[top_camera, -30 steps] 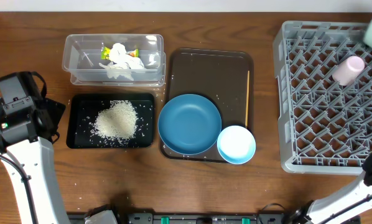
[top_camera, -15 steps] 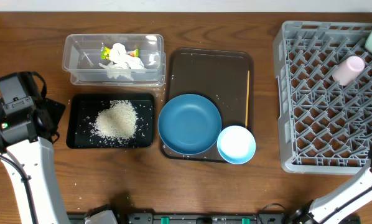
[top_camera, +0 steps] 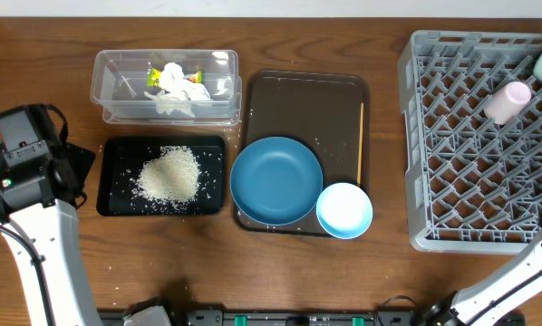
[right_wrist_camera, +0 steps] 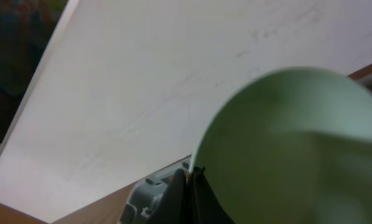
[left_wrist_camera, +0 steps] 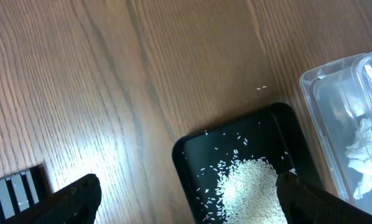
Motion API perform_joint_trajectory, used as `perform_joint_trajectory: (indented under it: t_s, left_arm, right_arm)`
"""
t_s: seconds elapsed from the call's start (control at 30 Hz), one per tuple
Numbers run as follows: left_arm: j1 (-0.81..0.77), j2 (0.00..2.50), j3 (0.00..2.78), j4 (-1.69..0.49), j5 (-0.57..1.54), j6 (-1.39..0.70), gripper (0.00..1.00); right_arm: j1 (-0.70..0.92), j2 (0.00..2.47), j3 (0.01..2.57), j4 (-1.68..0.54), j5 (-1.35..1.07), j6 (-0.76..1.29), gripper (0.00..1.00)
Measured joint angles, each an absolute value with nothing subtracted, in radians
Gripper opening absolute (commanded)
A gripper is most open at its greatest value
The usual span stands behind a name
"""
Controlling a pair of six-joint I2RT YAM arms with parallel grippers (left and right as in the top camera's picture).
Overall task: Sort waste into correct bins and load items into the dishwasher rack
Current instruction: 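Set the green bowl upright-edge into the rack slots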
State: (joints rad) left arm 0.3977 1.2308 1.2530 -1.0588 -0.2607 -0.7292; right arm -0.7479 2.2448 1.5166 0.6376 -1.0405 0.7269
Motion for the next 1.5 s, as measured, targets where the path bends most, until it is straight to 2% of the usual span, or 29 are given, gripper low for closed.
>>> perform_joint_trajectory:
  t_s: [0.27,0.43,0.57,0.77,0.87,1.1,1.23,1.43,1.5]
  left_arm:
    - [0.398,1.231,1.253,-1.058,-0.261,-0.729,0.92]
    - [0.398,1.231,1.253,-1.059,-0.261,-0.729,0.92]
    - [0.398,1.231,1.253,-1.059,-0.261,-0.729,0.92]
    - [0.398,1.231,1.253,-1.059,-0.261,-0.729,0.92]
    - [0.398,1.231,1.253,-1.058,-0.261,-0.729,0.92]
    - [0.398,1.231,1.253,-1.059,-0.261,-0.729,0.92]
    - [0.398,1.231,1.253,-1.059,-0.261,-0.729,0.92]
    - [0.398,1.231,1.253,-1.059,-0.261,-0.729,0.92]
    - [0.398,1.231,1.253,-1.059,-0.261,-0.730,0.92]
  right_arm:
    - [-0.747,2.270,1.521,0.700,-1.047,0.757,0.01]
    - [-0.748,2.303,1.518,0.972,-1.060,0.904,0.01]
    - [-0.747,2.304,1.520,1.052,-1.069,0.996,0.01]
    - [-0.731,2.304,1.519,0.865,-1.063,0.981,0.02]
    - [-0.719,2.304,1.519,0.771,-1.039,0.925,0.06]
    - [-0.741,2.304,1.520,0.729,-1.040,0.868,0.04]
    - [-0.773,2.304,1.520,0.726,-1.050,0.865,0.15]
    - [-0.818,2.303,1.520,0.676,-1.043,0.862,0.18]
    - [-0.824,2.296,1.519,0.599,-1.032,0.854,0.18]
